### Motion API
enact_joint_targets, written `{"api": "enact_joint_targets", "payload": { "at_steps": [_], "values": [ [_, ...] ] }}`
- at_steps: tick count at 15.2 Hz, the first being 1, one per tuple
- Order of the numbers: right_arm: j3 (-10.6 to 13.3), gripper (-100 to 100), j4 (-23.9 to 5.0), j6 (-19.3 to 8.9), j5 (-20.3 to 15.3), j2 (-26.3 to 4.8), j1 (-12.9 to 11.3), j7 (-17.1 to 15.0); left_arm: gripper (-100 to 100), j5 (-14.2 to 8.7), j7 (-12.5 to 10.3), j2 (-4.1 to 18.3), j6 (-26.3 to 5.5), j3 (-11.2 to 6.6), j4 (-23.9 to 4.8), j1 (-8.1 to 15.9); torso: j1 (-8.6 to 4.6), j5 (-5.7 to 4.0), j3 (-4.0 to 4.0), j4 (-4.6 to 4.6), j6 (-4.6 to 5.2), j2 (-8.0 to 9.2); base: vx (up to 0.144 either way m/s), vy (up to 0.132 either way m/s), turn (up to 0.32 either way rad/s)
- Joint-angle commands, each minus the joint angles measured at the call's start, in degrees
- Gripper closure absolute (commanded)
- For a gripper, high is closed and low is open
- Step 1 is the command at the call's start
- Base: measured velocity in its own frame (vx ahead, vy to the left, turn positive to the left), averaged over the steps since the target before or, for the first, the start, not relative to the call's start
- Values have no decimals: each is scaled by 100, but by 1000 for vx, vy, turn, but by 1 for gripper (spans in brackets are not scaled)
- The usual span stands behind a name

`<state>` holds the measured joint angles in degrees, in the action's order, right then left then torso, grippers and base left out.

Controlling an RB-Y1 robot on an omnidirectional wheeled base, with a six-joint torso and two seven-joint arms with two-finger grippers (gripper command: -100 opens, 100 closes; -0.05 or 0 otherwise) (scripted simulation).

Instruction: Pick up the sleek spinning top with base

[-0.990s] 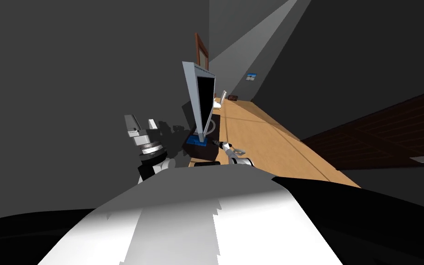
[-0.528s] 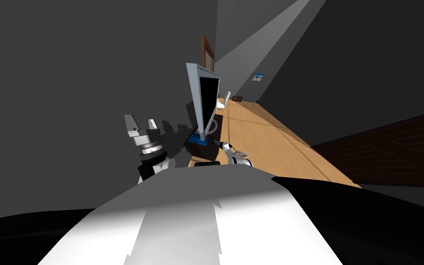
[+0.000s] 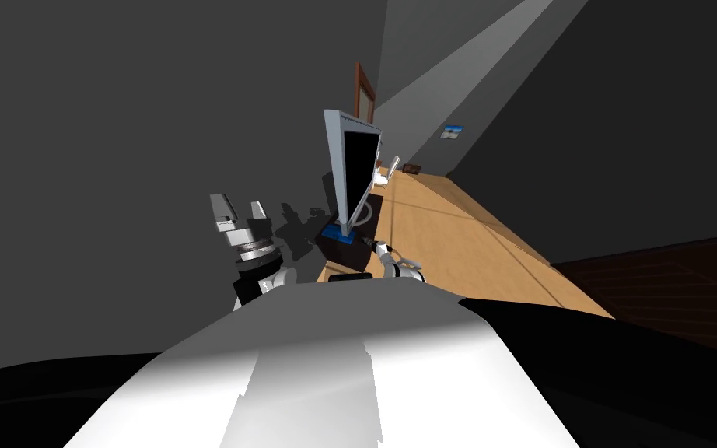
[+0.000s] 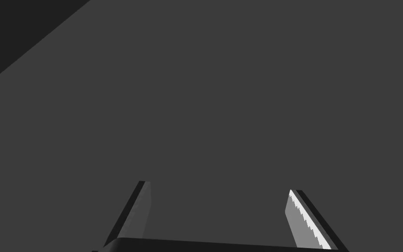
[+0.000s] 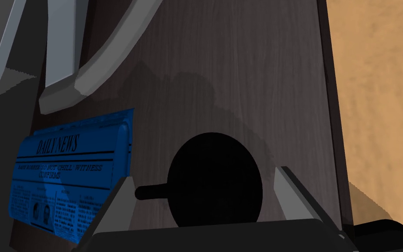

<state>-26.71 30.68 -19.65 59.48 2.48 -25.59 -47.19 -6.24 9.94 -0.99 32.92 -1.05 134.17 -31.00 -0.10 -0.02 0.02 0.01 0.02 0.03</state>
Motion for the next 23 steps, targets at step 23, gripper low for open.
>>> {"api": "enact_joint_targets", "payload": {
  "at_steps": [23],
  "values": [
    [2148, 100, 308, -540, 1048, -584, 156, -338, 0, 0, 0, -1, 0, 0, 0, -1, 29, 2, -16, -7, 8, -28, 27, 49, -157]
  ]
}}
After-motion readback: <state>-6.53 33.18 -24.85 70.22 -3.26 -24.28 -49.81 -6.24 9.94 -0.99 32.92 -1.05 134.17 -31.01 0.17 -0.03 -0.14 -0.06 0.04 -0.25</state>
